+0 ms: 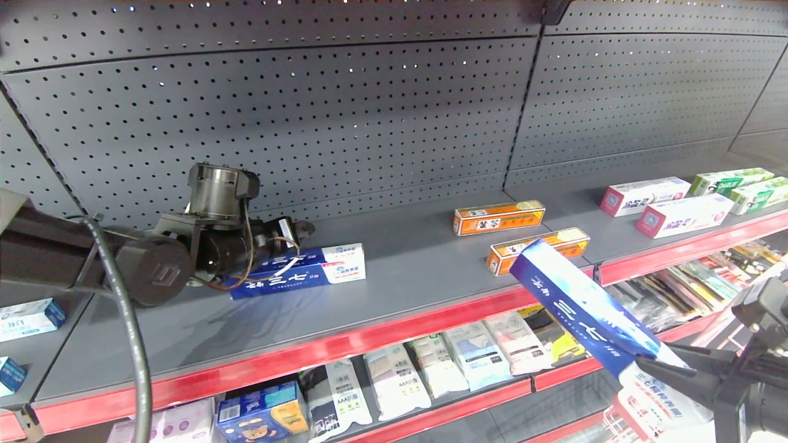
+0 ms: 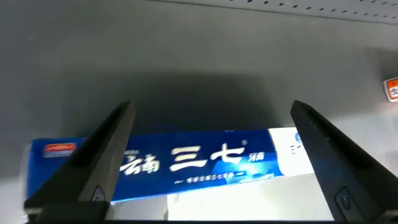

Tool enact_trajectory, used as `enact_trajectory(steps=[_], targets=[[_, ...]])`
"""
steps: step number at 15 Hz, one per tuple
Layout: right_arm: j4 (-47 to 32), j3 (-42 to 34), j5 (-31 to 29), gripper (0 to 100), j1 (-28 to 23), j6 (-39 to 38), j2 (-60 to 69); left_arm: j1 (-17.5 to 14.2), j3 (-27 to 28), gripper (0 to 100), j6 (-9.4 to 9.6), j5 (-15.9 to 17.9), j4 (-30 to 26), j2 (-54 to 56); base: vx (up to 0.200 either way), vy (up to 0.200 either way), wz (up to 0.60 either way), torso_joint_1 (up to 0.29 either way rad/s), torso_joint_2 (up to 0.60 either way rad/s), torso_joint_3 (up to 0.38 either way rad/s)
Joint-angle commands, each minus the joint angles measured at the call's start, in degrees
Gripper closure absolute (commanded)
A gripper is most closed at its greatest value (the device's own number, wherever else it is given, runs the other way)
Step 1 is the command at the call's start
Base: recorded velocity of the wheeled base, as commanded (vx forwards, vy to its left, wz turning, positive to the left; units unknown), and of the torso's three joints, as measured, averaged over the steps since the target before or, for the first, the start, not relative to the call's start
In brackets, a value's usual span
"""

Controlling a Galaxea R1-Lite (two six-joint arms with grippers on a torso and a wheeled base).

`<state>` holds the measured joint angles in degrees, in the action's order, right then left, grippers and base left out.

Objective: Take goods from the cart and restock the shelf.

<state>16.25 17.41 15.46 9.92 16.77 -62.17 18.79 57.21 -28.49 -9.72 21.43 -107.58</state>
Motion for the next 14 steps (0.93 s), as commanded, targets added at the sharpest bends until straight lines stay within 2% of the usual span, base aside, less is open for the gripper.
enact_trajectory(steps=[1, 3, 5, 6, 8, 9, 11, 14], targets=[[0.0, -0.2, 0.0, 100, 0.0, 0.0, 0.1, 0.1, 1.1, 0, 0.1, 0.2, -0.2, -0.4, 0.0, 0.0, 0.0, 0.0, 0.0, 0.0], [0.0, -0.3, 0.0, 100, 0.0, 0.0, -0.2, 0.1, 2.8, 0, 0.98, 0.3, -1.0, -1.1, 0.0, 0.0, 0.0, 0.0, 0.0, 0.0], [-0.1, -0.4, 0.0, 100, 0.0, 0.0, -0.7, 0.1, 7.8, 0, 2.03, 0.5, -5.0, -3.0, 0.0, 0.0, 0.0, 0.0, 0.0, 0.0], [-0.1, -0.8, -0.1, 100, 0.0, 0.0, -0.4, 0.1, 9.1, 0, 2.12, 1.5, -5.9, -3.5, 0.0, 0.0, 0.0, 0.0, 0.0, 0.0], [0.0, -1.4, -0.1, 100, 0.0, 0.0, 0.0, 0.2, 9.5, 0, 3.44, 4.1, -6.1, -4.2, 0.0, 0.0, 0.0, 0.0, 0.0, 0.0], [-0.1, -1.9, -0.1, 100, 0.0, 0.0, 0.2, 0.1, 9.2, 0, 6.6, 5.9, -6.8, -4.3, 0.0, 0.0, 0.0, 0.0, 0.0, 0.0], [-0.1, -1.9, 0.0, 100, 0.0, 0.0, 0.1, 0.1, 9.2, 0, 8.36, 7.6, -8.3, -4.6, 0.0, 0.0, 0.0, 0.0, 0.0, 0.0], [0.0, -1.6, 0.0, 100, -0.2, -0.2, 0.1, -0.2, 9.2, 0, 12.67, 6.7, -10.9, -5.4, 0.0, 0.0, 0.0, 0.0, 0.0, 0.0]])
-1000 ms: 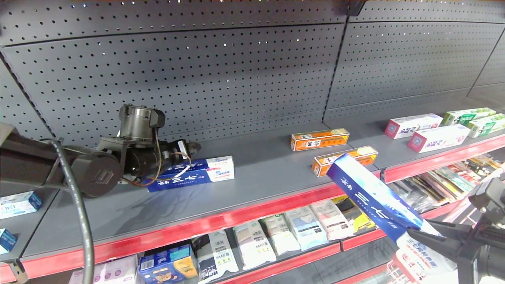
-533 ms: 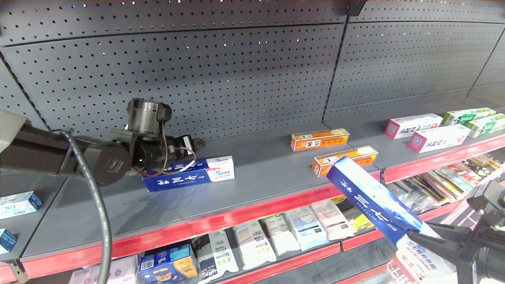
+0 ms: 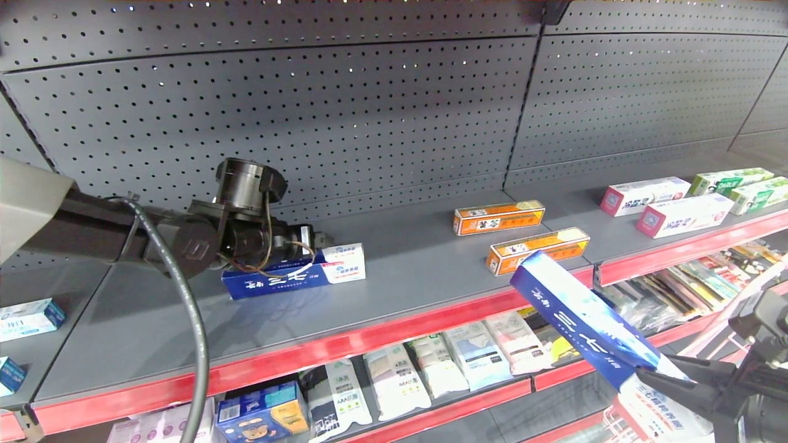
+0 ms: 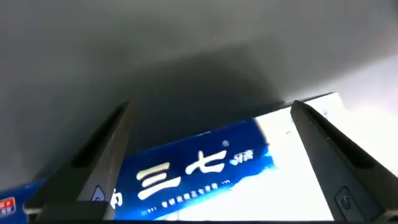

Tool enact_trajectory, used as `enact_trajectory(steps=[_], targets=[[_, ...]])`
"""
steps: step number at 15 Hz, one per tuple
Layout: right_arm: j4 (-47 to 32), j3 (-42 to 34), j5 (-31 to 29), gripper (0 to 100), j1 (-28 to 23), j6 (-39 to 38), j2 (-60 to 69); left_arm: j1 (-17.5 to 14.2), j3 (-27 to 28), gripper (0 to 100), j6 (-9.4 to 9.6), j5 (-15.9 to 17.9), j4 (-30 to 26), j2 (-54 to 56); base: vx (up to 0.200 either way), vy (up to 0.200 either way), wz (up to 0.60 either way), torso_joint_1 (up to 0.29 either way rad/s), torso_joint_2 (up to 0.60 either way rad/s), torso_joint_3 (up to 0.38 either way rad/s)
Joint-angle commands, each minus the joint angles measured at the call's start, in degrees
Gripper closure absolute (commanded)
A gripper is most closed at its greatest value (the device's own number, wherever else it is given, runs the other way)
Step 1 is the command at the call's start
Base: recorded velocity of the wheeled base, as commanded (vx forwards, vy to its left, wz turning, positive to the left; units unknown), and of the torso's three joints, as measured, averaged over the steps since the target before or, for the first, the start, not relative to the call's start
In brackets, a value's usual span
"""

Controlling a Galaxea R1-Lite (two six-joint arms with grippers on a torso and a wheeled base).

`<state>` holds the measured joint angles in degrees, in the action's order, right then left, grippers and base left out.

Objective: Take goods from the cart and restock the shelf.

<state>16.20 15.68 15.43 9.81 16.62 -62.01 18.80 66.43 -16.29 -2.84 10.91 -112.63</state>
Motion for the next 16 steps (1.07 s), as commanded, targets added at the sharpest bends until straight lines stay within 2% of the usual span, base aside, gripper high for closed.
enact_trajectory(steps=[1, 3, 5, 7, 10, 16], targets=[[0.1, 0.1, 0.0, 100, -0.1, -0.1, 0.0, -0.3, 0.2, 0, 1.08, -0.5, -0.6, -0.6, 0.0, 0.0, 0.0, 0.0, 0.0, 0.0], [0.1, 0.1, 0.0, 100, -0.1, -0.1, 0.1, -0.4, 2.7, 0, 1.52, -4.0, -0.7, -2.4, 0.0, 0.0, 0.0, 0.0, 0.0, 0.0], [0.1, 0.0, 0.0, 100, -0.1, -0.2, 0.2, -1.0, 2.8, 0, 1.61, -5.2, -0.8, -2.8, 0.0, 0.0, 0.0, 0.0, 0.0, 0.0], [0.1, 0.0, 0.0, 100, -0.1, -0.2, 0.2, -0.9, 2.3, 0, 1.61, -5.2, -1.0, -2.8, 0.0, 0.0, 0.0, 0.0, 0.0, 0.0], [0.1, -0.1, -0.1, 100, -0.1, 0.0, 0.2, -0.4, 2.4, 0, 1.61, -5.0, -4.6, -2.9, 0.0, 0.0, 0.0, 0.0, 0.0, 0.0], [0.1, -0.2, -0.1, 100, -0.1, 0.0, 0.2, -0.4, 2.3, 0, 1.26, -4.9, -4.8, -3.1, 0.0, 0.0, 0.0, 0.0, 0.0, 0.0]])
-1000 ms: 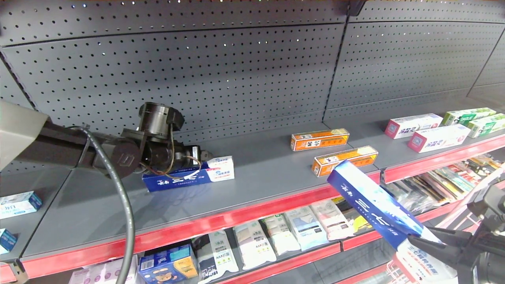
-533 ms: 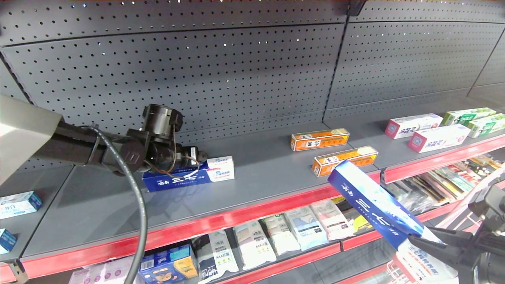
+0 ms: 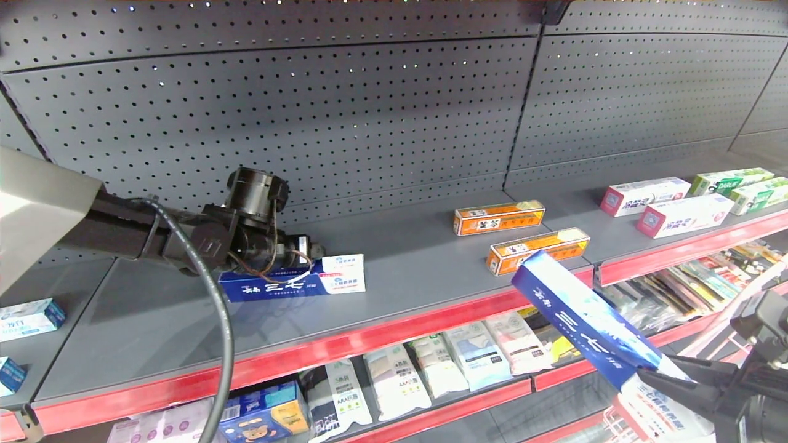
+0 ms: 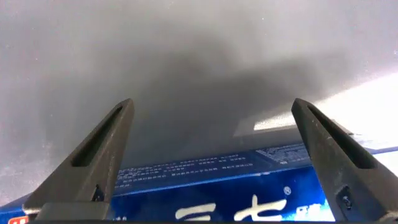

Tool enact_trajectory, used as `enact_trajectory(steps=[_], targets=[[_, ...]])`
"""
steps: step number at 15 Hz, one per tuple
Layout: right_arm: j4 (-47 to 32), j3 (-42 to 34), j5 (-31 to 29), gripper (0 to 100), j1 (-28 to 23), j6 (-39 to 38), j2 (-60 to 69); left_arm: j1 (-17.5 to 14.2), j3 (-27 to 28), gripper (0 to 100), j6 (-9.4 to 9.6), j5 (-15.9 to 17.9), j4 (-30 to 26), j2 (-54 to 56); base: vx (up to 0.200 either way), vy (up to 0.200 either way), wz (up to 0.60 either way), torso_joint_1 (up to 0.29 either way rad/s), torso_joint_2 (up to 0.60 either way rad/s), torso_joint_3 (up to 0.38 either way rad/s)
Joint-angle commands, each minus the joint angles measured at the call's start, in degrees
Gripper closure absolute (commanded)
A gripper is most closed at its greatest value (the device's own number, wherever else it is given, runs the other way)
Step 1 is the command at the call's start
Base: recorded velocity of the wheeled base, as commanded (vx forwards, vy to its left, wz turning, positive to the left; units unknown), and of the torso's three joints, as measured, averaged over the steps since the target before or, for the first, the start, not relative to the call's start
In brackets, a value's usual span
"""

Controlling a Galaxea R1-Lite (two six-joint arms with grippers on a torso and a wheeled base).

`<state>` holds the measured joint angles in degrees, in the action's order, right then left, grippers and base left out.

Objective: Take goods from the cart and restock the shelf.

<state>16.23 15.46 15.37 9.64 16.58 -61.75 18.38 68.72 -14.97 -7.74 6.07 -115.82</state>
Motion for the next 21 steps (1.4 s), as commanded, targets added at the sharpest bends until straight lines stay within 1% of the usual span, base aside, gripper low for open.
enact_trajectory(steps=[1, 2, 8, 9, 10, 17, 20, 21], targets=[[-0.1, 0.0, 0.0, 100, 0.0, 0.0, 0.0, 0.0, 0.0, 0, -0.06, -0.1, -0.8, 0.2, 0.0, 0.0, 0.0, 0.0, 0.0, 0.0], [0.0, -0.1, 0.0, 100, 0.0, 0.0, -0.1, 0.0, 0.1, 0, -0.06, -0.1, -1.8, 0.2, 0.0, 0.0, 0.0, 0.0, 0.0, 0.0], [-0.1, -0.9, 0.0, 100, 0.1, 0.1, 0.0, -0.3, 0.3, 0, -0.06, -0.3, -3.6, 0.5, 0.0, 0.0, 0.0, 0.0, 0.0, 0.0], [-0.1, -0.9, 0.0, 100, 0.1, 0.1, 0.0, -0.4, 0.6, 0, -0.06, -0.4, -6.2, 1.2, 0.0, 0.0, 0.0, 0.0, 0.0, 0.0], [-0.1, -0.9, 0.0, 100, 0.1, 0.1, 0.1, -0.4, 0.8, 0, -0.06, -0.5, -6.7, 1.3, 0.0, 0.0, 0.0, 0.0, 0.0, 0.0], [-0.1, -1.8, 0.1, 100, 0.2, 0.2, 0.7, -1.9, 0.5, 0, -0.06, -0.5, -7.1, 3.9, 0.0, 0.0, 0.0, 0.0, 0.0, 0.0], [-0.1, -1.6, 0.1, 100, 0.2, 0.2, 0.7, -1.9, 0.6, 0, -0.06, -0.5, -11.3, 5.2, 0.0, 0.0, 0.0, 0.0, 0.0, 0.0], [0.0, -1.6, 0.1, 100, 0.2, 0.2, 0.7, -1.9, 0.5, 0, -0.15, -0.5, -11.5, 5.2, 0.0, 0.0, 0.0, 0.0, 0.0, 0.0]])
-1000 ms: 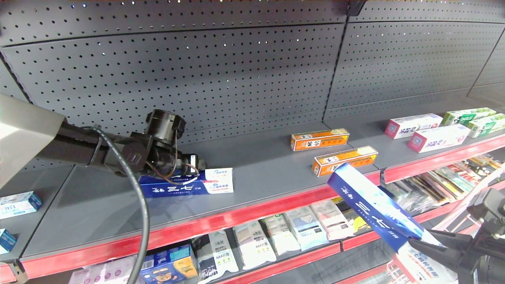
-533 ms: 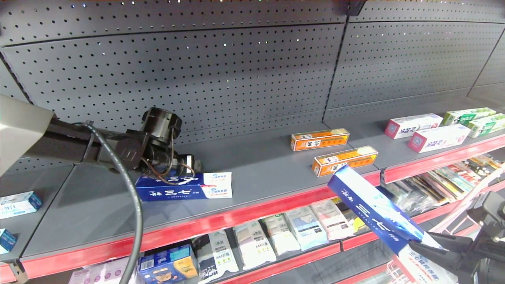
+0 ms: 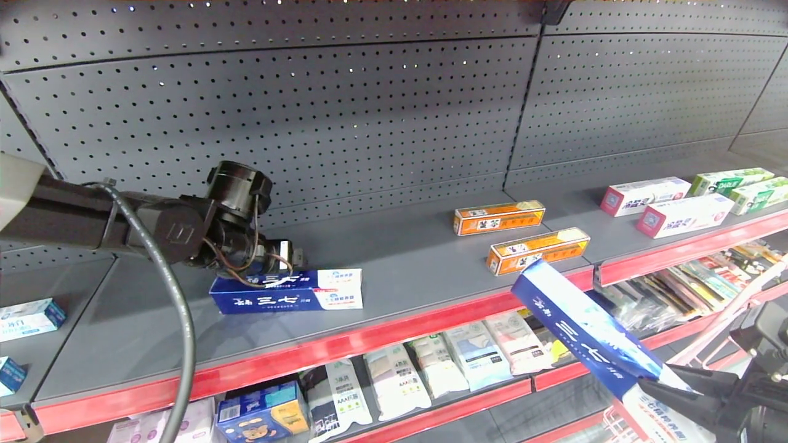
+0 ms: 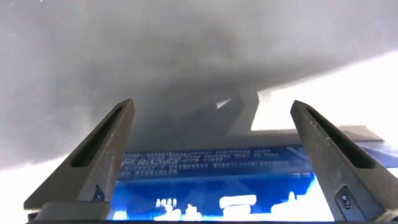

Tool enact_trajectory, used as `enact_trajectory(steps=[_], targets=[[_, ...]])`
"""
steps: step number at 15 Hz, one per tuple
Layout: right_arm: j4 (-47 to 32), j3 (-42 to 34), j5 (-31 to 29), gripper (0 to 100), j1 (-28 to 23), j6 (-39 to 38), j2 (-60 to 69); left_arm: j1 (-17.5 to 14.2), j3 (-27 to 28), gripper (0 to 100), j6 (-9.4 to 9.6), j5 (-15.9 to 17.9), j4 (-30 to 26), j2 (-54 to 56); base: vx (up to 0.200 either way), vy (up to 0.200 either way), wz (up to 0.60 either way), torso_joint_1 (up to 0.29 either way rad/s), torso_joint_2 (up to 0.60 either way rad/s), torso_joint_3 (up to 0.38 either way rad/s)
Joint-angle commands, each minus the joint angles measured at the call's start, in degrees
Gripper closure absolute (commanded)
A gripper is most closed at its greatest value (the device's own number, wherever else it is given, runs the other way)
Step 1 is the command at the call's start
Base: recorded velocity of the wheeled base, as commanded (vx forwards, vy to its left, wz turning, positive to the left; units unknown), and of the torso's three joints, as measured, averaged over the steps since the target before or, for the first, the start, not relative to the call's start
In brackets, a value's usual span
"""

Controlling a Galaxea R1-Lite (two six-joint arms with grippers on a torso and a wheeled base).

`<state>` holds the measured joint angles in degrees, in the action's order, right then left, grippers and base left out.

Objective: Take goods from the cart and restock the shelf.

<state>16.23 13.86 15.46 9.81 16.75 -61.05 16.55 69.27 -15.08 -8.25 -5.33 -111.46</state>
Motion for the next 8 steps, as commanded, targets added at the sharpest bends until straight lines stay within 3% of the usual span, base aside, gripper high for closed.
enact_trajectory(steps=[1, 8], targets=[[0.0, -0.1, 0.0, 100, 0.0, -0.1, 0.1, 0.0, 0.1, 0, -0.13, 0.0, -0.1, 0.8, 0.0, 0.0, 0.0, 0.0, 0.0, 0.0], [0.0, -0.1, -0.1, 100, 0.0, 0.0, 0.5, 1.1, 0.2, 0, -2.59, 0.2, -4.4, 1.2, 0.0, 0.0, 0.0, 0.0, 0.0, 0.0]])
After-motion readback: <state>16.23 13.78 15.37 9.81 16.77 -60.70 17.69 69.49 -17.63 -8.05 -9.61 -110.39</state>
